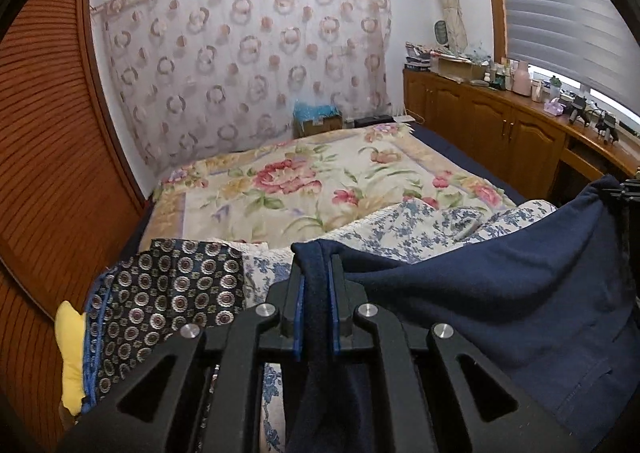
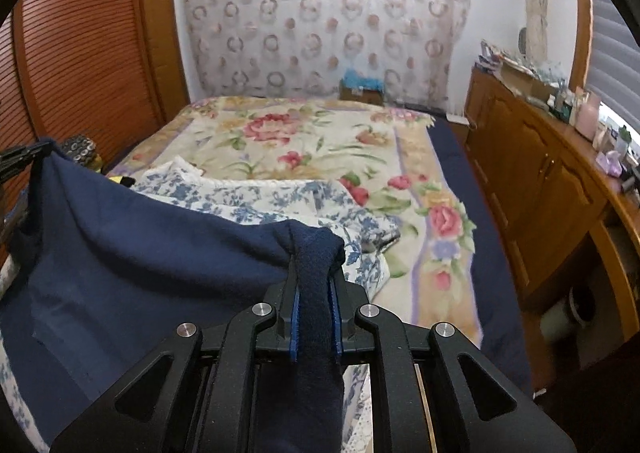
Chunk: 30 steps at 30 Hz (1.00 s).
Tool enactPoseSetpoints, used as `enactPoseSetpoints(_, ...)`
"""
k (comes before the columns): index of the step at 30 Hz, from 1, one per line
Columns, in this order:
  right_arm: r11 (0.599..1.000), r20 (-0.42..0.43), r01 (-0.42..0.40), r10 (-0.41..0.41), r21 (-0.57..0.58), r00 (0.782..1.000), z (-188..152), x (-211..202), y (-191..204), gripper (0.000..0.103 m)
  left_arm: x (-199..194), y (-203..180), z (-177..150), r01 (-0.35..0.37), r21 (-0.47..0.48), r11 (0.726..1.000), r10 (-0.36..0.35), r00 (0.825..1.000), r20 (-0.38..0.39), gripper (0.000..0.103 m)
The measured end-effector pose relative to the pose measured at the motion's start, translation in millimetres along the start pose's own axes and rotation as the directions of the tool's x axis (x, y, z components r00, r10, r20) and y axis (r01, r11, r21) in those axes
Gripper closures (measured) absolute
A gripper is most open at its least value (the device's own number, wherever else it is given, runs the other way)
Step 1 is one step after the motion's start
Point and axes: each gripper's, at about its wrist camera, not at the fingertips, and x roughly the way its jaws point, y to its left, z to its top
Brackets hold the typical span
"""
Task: Fold small clothes
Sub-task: 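Lay the shirt down flat with both grippers and open them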
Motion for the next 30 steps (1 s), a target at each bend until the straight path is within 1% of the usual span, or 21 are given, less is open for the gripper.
enactPoseSetpoints(2, 1.0, -0.01, 0.013, -0.013, 0.017, 1.0, 0.6, 2.5, -0.1, 0.083, 1.9, 7.4, 1.8, 0.019, -0.008, 1.0, -0.019, 1.0, -0.025, 0.091)
enactPoseSetpoints(3, 0.999, -0.015, 0.021, -0.021, 0.029, 1.0, 2.5, 2.2, 1.3, 0.076, 2.3, 9.9, 1.7, 0.023, -0.007, 1.0, -0.023, 0.999, -0.03, 0.089)
enactPoseSetpoints(4, 0.999, -0.019, 0.023, -0.022, 0.037, 1.0, 2.7, 2.0, 0.7, 0.066, -1.3, 9.1, 0.6, 0.024, -0.004, 1.0, -0.024, 0.999, -0.03, 0.084)
enactPoseSetpoints(5, 0.999, -0.023, 0.025, -0.024, 0.04, 0.999, 4.2, 1.8, 1.6, 0.062, -6.2, 6.9, -1.8, 0.023, -0.001, 1.0, -0.023, 0.999, -0.029, 0.079)
enactPoseSetpoints(6, 0.999, -0.021, 0.032, -0.031, 0.041, 0.999, 2.8, -0.6, 1.8, 0.058, -11.7, 6.7, -4.9, 0.02, 0.004, 1.0, -0.02, 0.999, -0.028, 0.07)
enactPoseSetpoints(9, 0.999, -0.007, 0.025, -0.025, 0.043, 1.0, -5.6, -14.0, 6.9, 0.056, -31.0, 5.4, -19.0, 0.031, 0.006, 0.999, -0.031, 0.999, -0.025, 0.067)
enactPoseSetpoints(11, 0.999, 0.004, 0.033, -0.034, 0.039, 0.999, -15.2, -24.9, 12.3, 0.056, -47.5, 0.1, -35.2, 0.055, 0.005, 0.998, -0.055, 0.998, -0.027, 0.066)
enactPoseSetpoints(13, 0.998, 0.008, 0.04, -0.04, 0.044, 0.999, -29.4, -36.2, 19.3, 0.056, -56.5, -0.2, -46.6, 0.063, 0.007, 0.998, -0.063, 0.997, -0.037, 0.065)
enactPoseSetpoints(14, 0.998, 0.008, 0.038, -0.039, 0.05, 0.999, -37.2, -41.5, 22.0, 0.056, -64.7, -3.7, -57.6, 0.072, 0.004, 0.997, -0.072, 0.997, -0.042, 0.065)
enactPoseSetpoints(17, 0.997, -0.006, 0.016, -0.016, 0.069, 1.0, -60.6, -53.7, 30.7, 0.056, -79.8, -9.4, -79.7, 0.099, -0.006, 0.995, -0.099, 0.994, -0.056, 0.064)
enactPoseSetpoints(19, 0.997, -0.019, 0.002, -0.001, 0.079, 1.0, -77.9, -60.1, 35.1, 0.056, -83.4, -13.9, -92.1, 0.108, -0.007, 0.994, -0.108, 0.991, -0.078, 0.064)
enactPoseSetpoints(21, 0.995, -0.038, -0.021, 0.024, 0.094, 0.999, -93.4, -64.0, 38.4, 0.056, -89.0, -19.5, -110.3, 0.136, -0.017, 0.991, -0.137, 0.986, -0.1, 0.063)
enactPoseSetpoints(26, 0.989, -0.083, 0.0, 0.012, 0.15, 0.996, -127.9, -70.7, 38.2, 0.056, -91.3, -31.1, -138.4, 0.155, -0.031, 0.987, -0.158, 0.977, -0.142, 0.063)
enactPoseSetpoints(28, 0.986, -0.089, 0.01, 0.004, 0.165, 0.996, -134.7, -72.5, 36.7, 0.056, -88.8, -33.7, -145.6, 0.147, -0.037, 0.988, -0.151, 0.975, -0.165, 0.063)
enactPoseSetpoints(30, 0.986, -0.101, 0.046, -0.03, 0.16, 0.994, -137.1, -69.2, 33.6, 0.056, -84.5, -33.5, -152.1, 0.14, -0.05, 0.989, -0.147, 0.97, -0.192, 0.063)
